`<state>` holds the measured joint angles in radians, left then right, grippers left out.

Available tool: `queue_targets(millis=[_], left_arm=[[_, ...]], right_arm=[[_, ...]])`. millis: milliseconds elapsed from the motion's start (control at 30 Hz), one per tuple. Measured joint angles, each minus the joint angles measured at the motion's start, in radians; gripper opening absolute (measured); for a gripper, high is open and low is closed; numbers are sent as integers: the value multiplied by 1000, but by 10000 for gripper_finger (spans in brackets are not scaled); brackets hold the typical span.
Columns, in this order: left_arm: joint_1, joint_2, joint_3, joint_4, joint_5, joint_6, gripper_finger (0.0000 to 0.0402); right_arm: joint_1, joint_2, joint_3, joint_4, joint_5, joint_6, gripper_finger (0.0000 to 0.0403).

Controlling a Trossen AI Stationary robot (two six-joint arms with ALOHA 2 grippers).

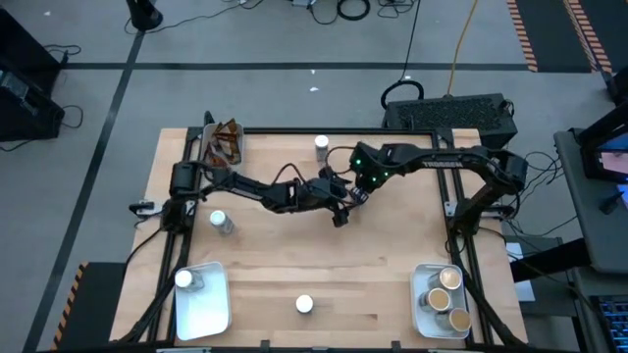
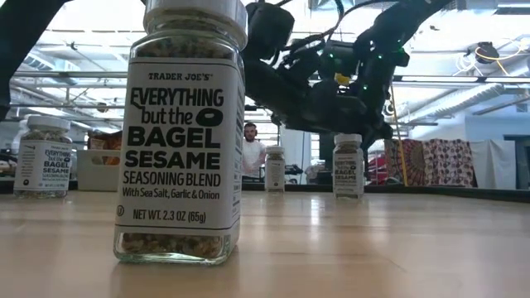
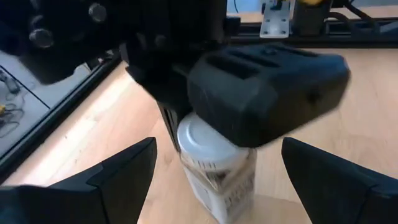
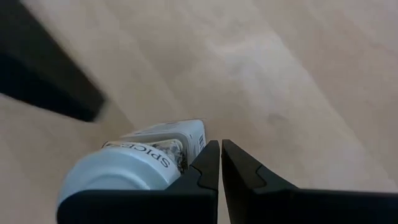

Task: Sort spices by type
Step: Put the white seasoning bottle into the bottom left white bin

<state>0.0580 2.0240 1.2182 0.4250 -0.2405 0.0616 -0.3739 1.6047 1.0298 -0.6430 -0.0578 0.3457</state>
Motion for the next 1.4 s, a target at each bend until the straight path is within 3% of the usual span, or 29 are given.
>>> queue_targets(millis=[333,533,700,900,1400], left_arm=[[-45,2,0,18,-76,-3,349],[-60,2,0,21,-102,-2,349],[-60,2,0,26,-102,5,349],[-52,2,0,45,-101,4,349],[-11,84,1,148,-19,-67,349]], right_arm=[[66,0,0,48,9,36,0],[50,-53,0,35,87,18,0],[22,-152,0,-36,91,-3,0],[4,-304,-9,-145,221,6,0],[4,-658,-192,-65,240,9,0]])
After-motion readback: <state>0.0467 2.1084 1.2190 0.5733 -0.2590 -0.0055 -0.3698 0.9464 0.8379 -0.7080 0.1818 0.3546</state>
